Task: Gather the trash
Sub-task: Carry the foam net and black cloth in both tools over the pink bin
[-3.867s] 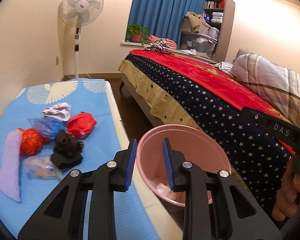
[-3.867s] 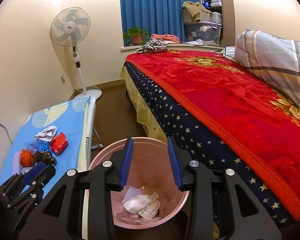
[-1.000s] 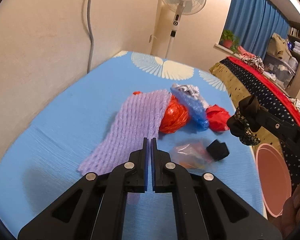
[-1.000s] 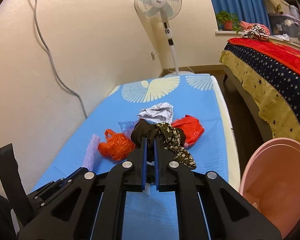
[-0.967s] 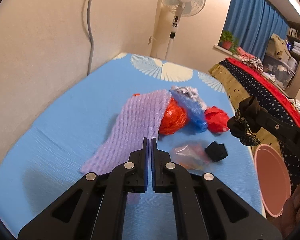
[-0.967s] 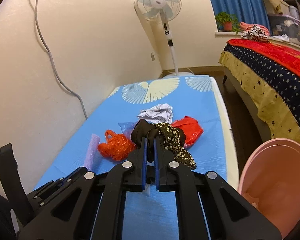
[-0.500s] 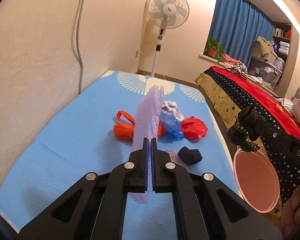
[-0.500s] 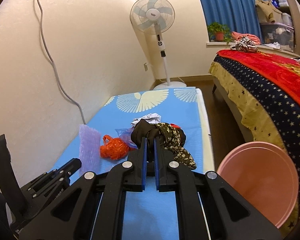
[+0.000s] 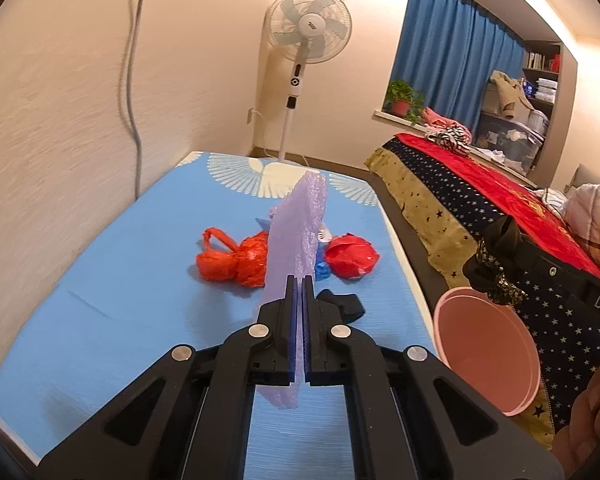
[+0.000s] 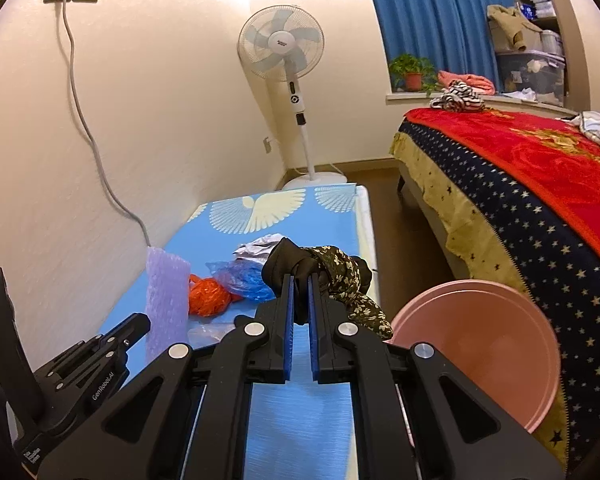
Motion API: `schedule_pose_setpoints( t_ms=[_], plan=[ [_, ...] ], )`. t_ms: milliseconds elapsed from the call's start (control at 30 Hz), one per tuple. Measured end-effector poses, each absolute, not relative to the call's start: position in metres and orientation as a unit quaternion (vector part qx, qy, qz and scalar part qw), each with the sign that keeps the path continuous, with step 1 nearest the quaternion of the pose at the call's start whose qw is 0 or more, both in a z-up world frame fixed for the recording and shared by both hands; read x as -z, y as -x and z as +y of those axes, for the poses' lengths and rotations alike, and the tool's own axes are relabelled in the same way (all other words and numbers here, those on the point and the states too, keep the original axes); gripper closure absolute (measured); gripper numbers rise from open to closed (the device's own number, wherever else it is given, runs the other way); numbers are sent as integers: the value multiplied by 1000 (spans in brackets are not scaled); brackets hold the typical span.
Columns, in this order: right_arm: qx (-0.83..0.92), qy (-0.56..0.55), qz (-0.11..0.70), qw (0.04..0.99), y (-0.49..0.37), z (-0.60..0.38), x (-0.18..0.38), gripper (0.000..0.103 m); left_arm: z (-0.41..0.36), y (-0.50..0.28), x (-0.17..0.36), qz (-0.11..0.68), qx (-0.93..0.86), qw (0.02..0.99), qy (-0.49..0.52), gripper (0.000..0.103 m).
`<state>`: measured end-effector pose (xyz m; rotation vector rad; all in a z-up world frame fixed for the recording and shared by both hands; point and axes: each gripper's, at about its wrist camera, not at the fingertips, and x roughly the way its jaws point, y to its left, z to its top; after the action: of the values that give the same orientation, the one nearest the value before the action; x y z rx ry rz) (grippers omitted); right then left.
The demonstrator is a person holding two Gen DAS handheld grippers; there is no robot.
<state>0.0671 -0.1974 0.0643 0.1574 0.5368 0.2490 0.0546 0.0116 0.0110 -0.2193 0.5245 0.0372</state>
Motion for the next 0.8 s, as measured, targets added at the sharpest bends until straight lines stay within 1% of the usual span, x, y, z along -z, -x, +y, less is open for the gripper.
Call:
schedule_pose_setpoints(
  t_ms=[467,800],
  plan=[
    [-85,-83,258,959,-61,-227,-64,96,-20,-59,-14,250,26,963,95,101],
    [-33,-111,252,961,-61,-267,-66,96,-55,-64,-15,243,70,964,83,101]
  ],
)
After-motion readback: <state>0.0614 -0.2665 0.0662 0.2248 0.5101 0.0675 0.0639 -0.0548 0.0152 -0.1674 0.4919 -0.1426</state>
